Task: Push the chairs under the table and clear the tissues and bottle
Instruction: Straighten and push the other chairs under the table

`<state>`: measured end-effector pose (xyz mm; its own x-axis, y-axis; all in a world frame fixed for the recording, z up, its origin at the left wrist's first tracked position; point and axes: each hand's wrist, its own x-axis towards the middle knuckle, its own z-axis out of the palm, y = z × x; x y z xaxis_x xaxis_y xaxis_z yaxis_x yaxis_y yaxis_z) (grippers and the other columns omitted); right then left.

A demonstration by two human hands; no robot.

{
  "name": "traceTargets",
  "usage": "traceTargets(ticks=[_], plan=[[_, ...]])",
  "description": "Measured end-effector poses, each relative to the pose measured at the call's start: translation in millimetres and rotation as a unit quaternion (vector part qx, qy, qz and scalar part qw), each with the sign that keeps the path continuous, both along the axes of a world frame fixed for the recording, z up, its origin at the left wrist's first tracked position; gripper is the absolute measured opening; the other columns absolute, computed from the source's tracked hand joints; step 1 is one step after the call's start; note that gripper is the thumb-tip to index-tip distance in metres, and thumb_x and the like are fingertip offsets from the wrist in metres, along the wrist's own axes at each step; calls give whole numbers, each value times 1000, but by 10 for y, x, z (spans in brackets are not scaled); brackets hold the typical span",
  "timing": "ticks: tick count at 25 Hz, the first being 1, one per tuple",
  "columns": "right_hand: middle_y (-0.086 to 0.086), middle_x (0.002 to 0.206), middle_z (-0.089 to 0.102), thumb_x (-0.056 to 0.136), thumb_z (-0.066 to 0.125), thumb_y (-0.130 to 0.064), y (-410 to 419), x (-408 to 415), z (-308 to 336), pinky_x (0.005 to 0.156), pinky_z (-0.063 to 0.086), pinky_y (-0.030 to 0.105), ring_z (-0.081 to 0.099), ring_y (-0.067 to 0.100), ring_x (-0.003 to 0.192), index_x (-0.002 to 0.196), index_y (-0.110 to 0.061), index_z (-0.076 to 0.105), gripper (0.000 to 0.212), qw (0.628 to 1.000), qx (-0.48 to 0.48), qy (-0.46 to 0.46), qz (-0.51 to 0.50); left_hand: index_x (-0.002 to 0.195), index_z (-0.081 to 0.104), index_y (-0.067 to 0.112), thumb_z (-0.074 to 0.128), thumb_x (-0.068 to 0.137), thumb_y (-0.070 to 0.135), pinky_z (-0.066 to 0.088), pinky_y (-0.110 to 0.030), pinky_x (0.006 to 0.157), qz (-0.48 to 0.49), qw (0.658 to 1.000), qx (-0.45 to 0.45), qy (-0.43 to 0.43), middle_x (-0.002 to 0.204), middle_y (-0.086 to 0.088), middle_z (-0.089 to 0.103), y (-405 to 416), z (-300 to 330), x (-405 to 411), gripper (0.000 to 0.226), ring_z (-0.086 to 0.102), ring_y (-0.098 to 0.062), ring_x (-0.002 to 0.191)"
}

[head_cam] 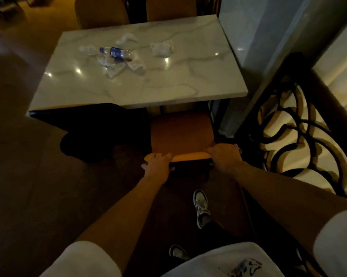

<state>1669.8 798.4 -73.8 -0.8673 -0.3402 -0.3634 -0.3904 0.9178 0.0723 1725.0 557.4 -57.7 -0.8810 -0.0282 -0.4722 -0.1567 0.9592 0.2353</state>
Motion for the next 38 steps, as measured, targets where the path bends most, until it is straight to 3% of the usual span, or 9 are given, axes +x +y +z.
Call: traceTargets(ticks=[5, 11, 20, 23, 27, 30, 32, 35, 38], plan=[[-6, 101, 64, 82, 67, -39, -30, -460, 11, 84, 49, 55, 63, 23, 96, 117, -40, 55, 36, 1000, -10, 4, 8, 138, 42, 39, 61, 95, 33, 33, -74, 102, 9, 1000, 12, -1, 134, -3, 51, -36, -9, -445, 48, 38, -34, 133], [-4, 106, 66, 87, 66, -40, -58, -1001, 26, 68, 50, 37, 65, 21, 93, 126, -37, 53, 41, 999, -7, 21, 42, 141, 38, 41, 62, 94, 36, 35, -70, 103, 6, 1000, 4, -4, 137, -2, 48, -76, 21, -970, 53, 38, -33, 133], [-1, 104, 64, 89, 62, -43, -151, -1548, 106, 59, 37, 37, 65, 23, 91, 126, -30, 49, 42, 999, 3, 29, 46, 140, 40, 41, 64, 92, 39, 39, -69, 100, -28, 1000, -8, 4, 133, 0, 50, -224, 13, -1617, 54, 44, -30, 128], [0, 111, 61, 87, 65, -45, -194, -1658, 116, 66, 42, 39, 64, 25, 96, 134, -30, 44, 54, 999, -11, 1, 44, 140, 41, 42, 67, 89, 41, 38, -69, 101, -25, 1000, -4, 5, 134, 1, 50, -296, 7, -1711, 57, 42, -29, 130], [3, 129, 57, 74, 74, -59, -102, -1755, 192, 80, 47, 38, 60, 28, 112, 152, -29, 24, 97, 991, -62, -108, 43, 138, 40, 45, 72, 80, 51, 43, -65, 98, -22, 999, -17, -21, 134, 2, 50, -343, -26, -1747, 66, 42, -29, 130], [1, 135, 55, 76, 70, -62, -58, -1650, 216, 103, 39, 58, 53, 29, 124, 148, -32, 31, 87, 993, -71, -87, -19, 139, 39, 43, 75, 76, 52, 43, -64, 100, -13, 1000, -3, -17, 137, 2, 48, -372, -36, -1698, 72, 39, -31, 134], [0, 137, 51, 81, 67, -60, -62, -1513, 159, 107, 27, 71, 44, 31, 132, 142, -36, 39, 72, 994, -67, -51, -68, 142, 38, 39, 75, 79, 47, 39, -63, 105, -8, 1000, 2, 10, 144, 0, 44, -382, -80, -1611, 73, 34, -31, 140], [2, 140, 48, 78, 68, -63, -129, -1459, 204, 109, 23, 72, 39, 35, 135, 142, -35, 38, 76, 988, -71, -79, -110, 146, 35, 32, 71, 84, 46, 36, -62, 109, -19, 999, 0, 39, 148, -5, 40, -416, -154, -1551, 73, 28, -34, 143], [4, 137, 48, 71, 71, -67, -151, -1508, 177, 107, 28, 69, 40, 38, 131, 143, -33, 37, 86, 985, -63, -108, -119, 144, 37, 30, 63, 91, 45, 34, -62, 110, -29, 999, 10, 16, 145, -10, 42, -446, -225, -1633, 61, 28, -39, 141]])
